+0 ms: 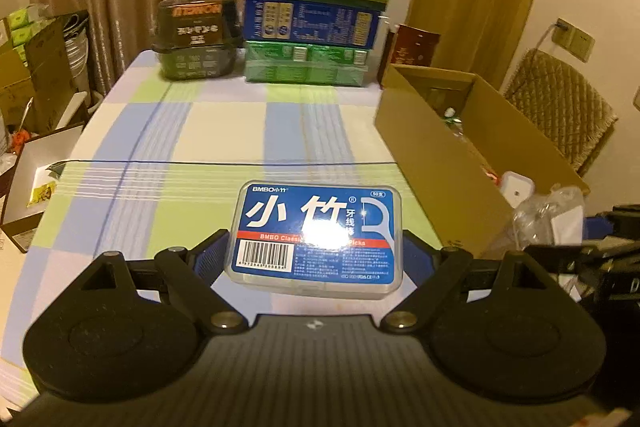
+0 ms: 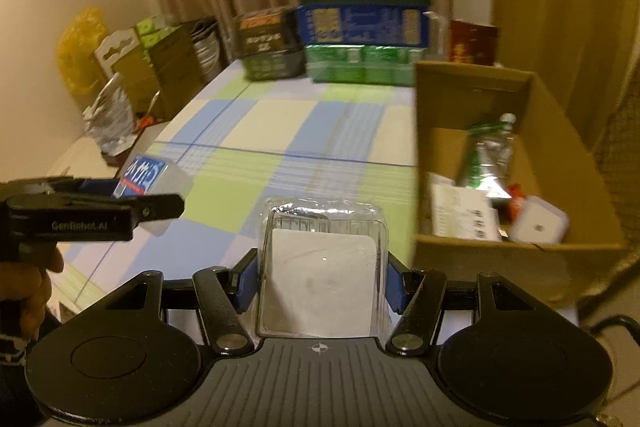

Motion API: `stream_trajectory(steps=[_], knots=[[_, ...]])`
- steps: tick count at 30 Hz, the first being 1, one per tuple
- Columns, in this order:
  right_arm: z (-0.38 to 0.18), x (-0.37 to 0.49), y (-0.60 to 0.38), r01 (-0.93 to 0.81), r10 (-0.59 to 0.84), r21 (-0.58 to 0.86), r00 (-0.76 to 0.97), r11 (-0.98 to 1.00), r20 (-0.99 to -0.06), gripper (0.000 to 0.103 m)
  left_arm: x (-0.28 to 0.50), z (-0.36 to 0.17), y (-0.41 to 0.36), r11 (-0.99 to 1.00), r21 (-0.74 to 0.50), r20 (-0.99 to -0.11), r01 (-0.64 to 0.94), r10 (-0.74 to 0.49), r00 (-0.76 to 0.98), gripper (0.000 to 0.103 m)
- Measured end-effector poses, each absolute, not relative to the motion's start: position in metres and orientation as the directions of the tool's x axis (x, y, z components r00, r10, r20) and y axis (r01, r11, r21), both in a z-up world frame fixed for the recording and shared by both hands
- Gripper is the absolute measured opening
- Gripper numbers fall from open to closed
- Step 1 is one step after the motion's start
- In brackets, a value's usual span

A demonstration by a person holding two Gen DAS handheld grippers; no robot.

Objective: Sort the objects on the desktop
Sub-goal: 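Carry the floss box and clear box over the cardboard box with both tools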

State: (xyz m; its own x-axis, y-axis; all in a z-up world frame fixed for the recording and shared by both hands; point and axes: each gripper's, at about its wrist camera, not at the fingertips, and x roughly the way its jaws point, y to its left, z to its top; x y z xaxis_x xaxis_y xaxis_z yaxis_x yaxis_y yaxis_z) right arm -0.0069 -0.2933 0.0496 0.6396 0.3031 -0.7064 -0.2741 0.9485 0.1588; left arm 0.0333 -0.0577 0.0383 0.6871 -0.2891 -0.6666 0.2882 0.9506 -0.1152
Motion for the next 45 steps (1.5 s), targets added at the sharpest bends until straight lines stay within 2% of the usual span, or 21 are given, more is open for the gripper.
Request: stream_trajectory(steps=[21, 45], knots=[[0.071, -0.016, -0.411, -0.05, 0.138, 0.152, 0.744, 0.987, -0.654, 0.058, 0.04, 0.046, -0.199, 0.865, -0.107, -0.67, 0.491, -0.428, 0.607, 0.085], [0.068, 0.043, -0.465, -0.001, 0.093, 0.141, 0.758, 0.99, -0.645, 0.058, 0.097, 0.029, -0.275, 0.828, -0.121, -0.686, 0.548, -0.469, 0.556, 0.085]])
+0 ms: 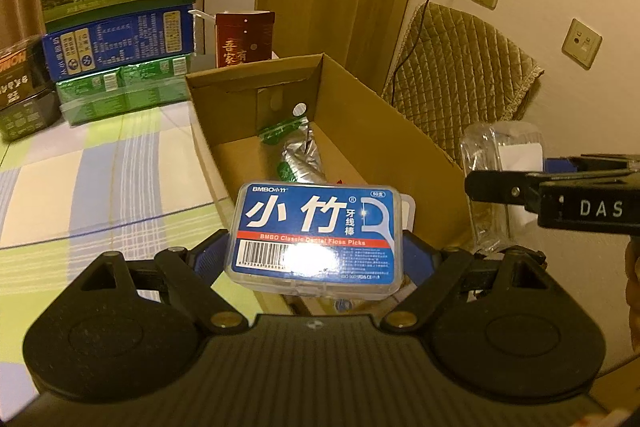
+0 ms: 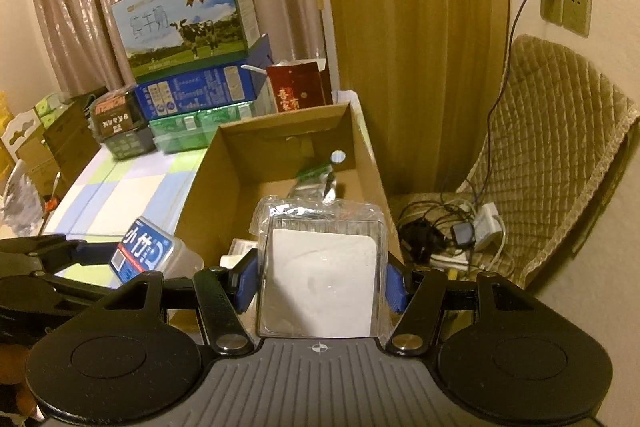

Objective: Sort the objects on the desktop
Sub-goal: 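Carry the floss box and clear box over the cardboard box with both tools, then open both tools to drop the floss box and clear box into the cardboard box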

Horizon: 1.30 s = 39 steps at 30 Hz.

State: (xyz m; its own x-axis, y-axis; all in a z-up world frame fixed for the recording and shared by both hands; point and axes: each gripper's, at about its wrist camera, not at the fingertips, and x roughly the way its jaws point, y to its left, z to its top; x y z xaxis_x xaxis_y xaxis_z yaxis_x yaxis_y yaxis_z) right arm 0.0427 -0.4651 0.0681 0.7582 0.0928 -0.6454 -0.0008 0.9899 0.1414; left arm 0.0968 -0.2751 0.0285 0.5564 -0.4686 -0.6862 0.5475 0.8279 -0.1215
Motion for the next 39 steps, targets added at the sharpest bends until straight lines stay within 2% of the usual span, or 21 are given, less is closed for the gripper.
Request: stream_trajectory(steps=[14, 33, 39], knots=[[0.068, 0.09, -0.482, 0.011, 0.068, 0.118, 0.762, 0.993, -0.644, 0.058, 0.14, 0.015, -0.304, 0.811, -0.095, -0.692, 0.577, -0.47, 0.547, 0.085], [0.066, 0.113, -0.486, 0.009, 0.066, 0.113, 0.765, 0.994, -0.641, 0.058, 0.168, 0.014, -0.32, 0.802, -0.058, -0.685, 0.594, -0.465, 0.561, 0.085], [0.067, 0.116, -0.486, 0.011, 0.064, 0.112, 0.765, 0.994, -0.641, 0.058, 0.177, 0.011, -0.321, 0.791, -0.063, -0.707, 0.609, -0.466, 0.532, 0.088]])
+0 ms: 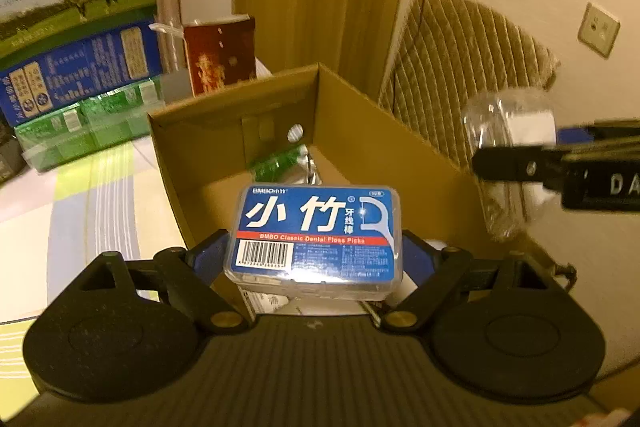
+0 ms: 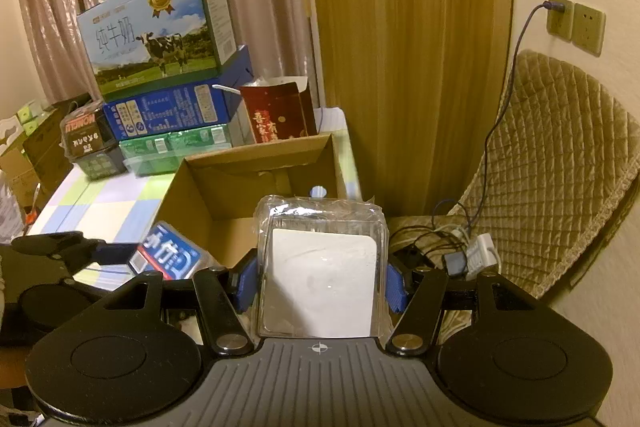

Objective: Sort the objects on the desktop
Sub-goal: 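Open both tools to drop the floss box and clear box into the cardboard box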

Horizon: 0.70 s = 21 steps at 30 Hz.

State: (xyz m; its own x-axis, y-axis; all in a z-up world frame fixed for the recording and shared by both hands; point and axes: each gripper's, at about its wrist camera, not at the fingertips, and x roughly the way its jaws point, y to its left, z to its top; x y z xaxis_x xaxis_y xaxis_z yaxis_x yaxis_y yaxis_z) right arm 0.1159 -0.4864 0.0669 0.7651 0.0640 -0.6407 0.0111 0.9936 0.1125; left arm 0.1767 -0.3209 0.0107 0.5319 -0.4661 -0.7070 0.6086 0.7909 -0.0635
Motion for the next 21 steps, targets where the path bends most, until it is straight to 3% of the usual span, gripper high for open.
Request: stream_trajectory(steps=[21], knots=[[0.06, 0.123, -0.474, -0.019, 0.086, 0.109, 0.749, 0.994, -0.657, 0.058, 0.17, 0.011, -0.286, 0.811, -0.059, -0.692, 0.582, -0.454, 0.562, 0.091]])
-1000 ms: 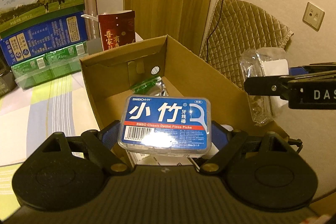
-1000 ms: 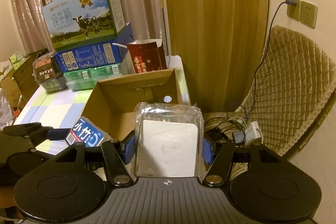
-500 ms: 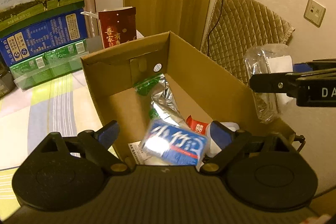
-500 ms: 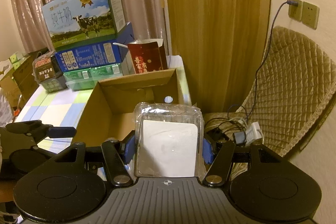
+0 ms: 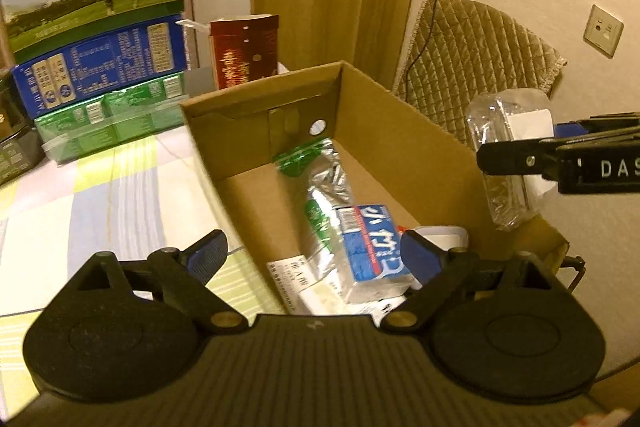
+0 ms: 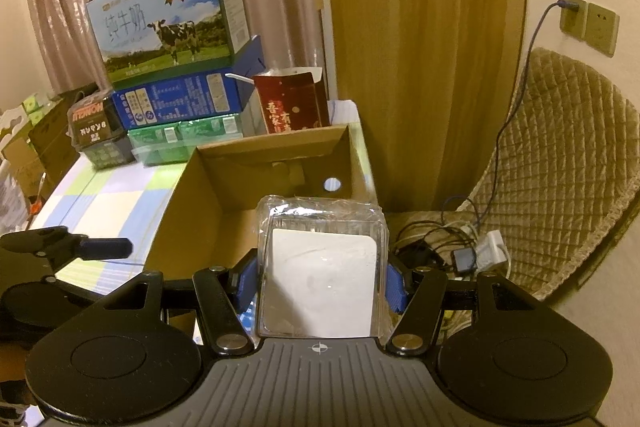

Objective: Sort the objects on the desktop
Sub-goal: 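Open both tools to drop the floss box and clear box into the cardboard box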

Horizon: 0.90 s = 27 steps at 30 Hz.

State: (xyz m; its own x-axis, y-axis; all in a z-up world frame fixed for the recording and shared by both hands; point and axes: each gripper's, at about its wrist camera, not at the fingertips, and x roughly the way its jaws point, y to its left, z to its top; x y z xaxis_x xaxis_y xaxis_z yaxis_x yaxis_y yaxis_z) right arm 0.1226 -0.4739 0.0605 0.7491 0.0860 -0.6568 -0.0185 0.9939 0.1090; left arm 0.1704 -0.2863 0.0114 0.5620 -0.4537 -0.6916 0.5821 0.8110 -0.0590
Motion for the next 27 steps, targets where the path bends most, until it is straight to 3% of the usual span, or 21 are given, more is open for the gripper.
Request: stream_trajectory(steps=[18, 21, 27], knots=[[0.043, 0.16, -0.453, -0.057, 0.135, 0.134, 0.708, 0.989, -0.693, 0.059, 0.173, 0.012, -0.245, 0.851, -0.087, -0.68, 0.518, -0.431, 0.594, 0.093], [0.048, 0.163, -0.452, -0.064, 0.152, 0.154, 0.724, 0.986, -0.673, 0.078, 0.174, 0.013, -0.242, 0.852, -0.086, -0.679, 0.516, -0.43, 0.596, 0.093], [0.055, 0.153, -0.454, -0.045, 0.137, 0.155, 0.742, 0.987, -0.656, 0.08, 0.169, 0.013, -0.237, 0.854, -0.093, -0.674, 0.512, -0.432, 0.599, 0.094]])
